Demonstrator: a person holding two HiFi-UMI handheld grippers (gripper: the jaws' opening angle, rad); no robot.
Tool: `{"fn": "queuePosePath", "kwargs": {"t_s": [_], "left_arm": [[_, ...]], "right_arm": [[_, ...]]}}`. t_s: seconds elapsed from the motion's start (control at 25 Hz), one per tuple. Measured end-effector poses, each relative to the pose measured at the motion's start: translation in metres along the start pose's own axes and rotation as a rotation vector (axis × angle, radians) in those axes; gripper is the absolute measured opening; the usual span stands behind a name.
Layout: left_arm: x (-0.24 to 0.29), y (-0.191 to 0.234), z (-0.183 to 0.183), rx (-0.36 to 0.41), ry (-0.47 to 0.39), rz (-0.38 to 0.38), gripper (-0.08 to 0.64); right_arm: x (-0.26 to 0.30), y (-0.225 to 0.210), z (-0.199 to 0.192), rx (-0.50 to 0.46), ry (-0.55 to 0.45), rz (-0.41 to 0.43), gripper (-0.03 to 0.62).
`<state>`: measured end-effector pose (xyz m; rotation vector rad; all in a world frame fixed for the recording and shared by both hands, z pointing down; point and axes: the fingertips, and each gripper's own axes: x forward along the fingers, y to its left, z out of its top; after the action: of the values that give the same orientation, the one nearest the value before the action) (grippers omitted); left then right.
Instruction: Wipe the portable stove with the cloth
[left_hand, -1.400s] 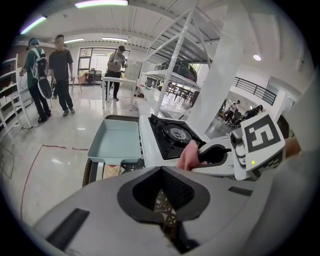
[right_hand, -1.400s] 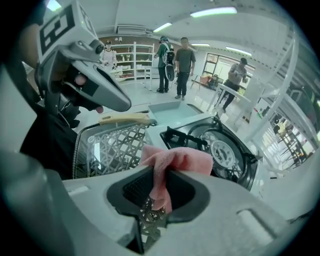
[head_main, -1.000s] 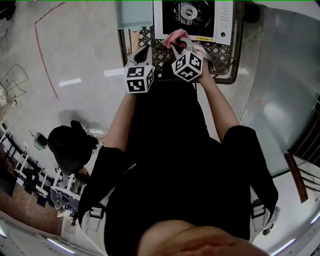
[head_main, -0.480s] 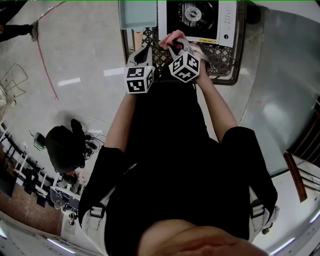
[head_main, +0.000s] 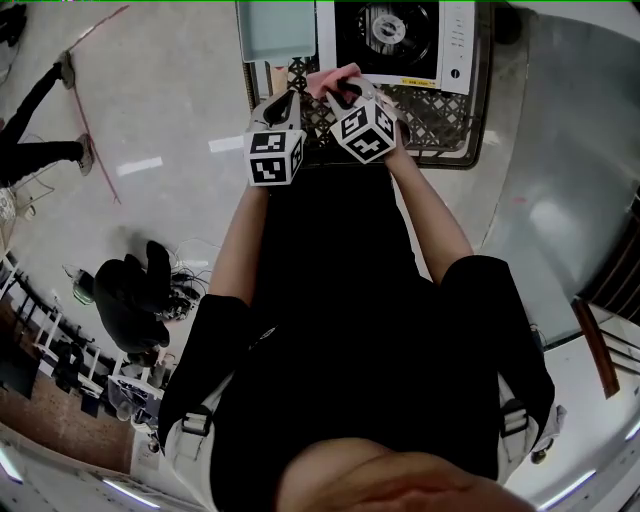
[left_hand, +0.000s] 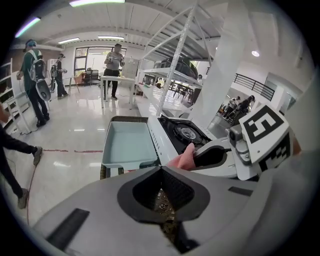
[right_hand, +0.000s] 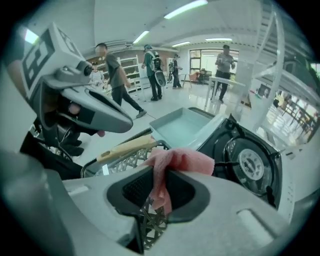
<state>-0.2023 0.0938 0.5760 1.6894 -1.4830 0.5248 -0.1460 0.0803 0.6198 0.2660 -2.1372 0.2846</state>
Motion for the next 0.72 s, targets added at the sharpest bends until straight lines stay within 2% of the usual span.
{"fn": "queuePosePath", "kwargs": {"t_s": [0.36,0.52,0.72], "left_arm": [[0.014,0.006,0.003,0.005,0.072,-0.061,0.0],[0.023,0.0,0.012,0.037,0.091,-0.137,0.0],[0.034,-0.011,0.024,0.142,0.138,-0.217,0.002]], "right_arm": [[0.009,-0.012,0.021,0.195,-0.076,-0.065,0.08],[0.011,-0.013,0.021,0.212,-0.094,-0.121,0.081],[0.012,-0.012,0.022,0.207,-0.132,-0.168,0.092]]}}
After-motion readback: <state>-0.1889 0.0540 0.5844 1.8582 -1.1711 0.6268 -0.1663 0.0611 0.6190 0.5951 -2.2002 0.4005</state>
